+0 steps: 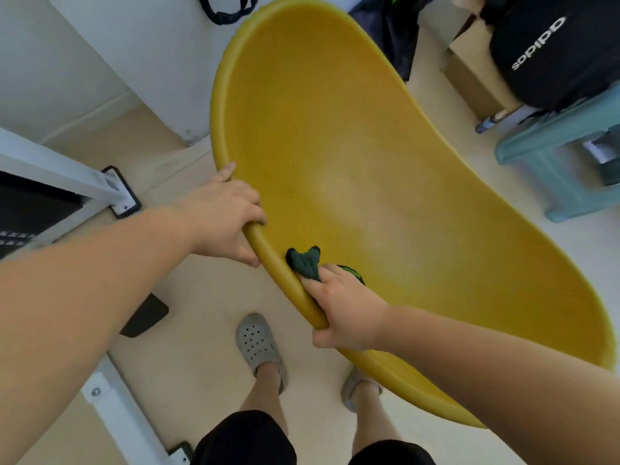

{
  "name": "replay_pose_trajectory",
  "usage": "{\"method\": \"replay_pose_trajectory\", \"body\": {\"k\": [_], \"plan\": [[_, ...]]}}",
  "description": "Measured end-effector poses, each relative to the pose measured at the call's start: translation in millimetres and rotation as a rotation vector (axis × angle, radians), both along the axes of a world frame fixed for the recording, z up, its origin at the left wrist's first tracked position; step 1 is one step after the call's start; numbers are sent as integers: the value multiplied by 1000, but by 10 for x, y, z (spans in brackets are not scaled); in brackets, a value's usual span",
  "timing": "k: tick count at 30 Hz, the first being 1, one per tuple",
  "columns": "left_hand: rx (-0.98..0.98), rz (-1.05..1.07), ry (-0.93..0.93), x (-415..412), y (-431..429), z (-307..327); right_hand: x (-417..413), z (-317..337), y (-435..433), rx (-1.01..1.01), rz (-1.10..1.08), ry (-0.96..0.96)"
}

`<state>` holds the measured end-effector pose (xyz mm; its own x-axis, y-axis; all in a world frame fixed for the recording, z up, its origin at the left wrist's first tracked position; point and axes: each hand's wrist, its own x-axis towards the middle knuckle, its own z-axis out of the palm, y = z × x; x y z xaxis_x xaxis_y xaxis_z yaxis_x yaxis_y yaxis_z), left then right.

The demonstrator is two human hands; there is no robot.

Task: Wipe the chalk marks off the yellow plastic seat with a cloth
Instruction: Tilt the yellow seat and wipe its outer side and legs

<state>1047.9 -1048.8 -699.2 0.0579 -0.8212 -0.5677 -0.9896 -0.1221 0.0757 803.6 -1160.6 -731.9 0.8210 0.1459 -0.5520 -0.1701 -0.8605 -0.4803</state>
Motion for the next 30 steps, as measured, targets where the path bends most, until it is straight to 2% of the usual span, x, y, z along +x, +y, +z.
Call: {"method": "replay_pose_trajectory", "body": {"k": [7,12,17,20,24,30], "plan": [[-72,230,12,-248,268,-112,153,85,-506,-104,280,97],[-155,417,-6,-568,408,-208,498,288,-884,-270,518,172],[-304,578,-10,-808,458,-338,798,367,-1242,-490,620,59],[-406,676,13,-923,453,-383,774,302,-1438,-578,435,-38],[-474,746,44,-974,491,-481,717,167,-1333,-393,26,-181],[-682,529,-177,-935,545,-609,903,-90,-1183,-447,-32,-379]]}}
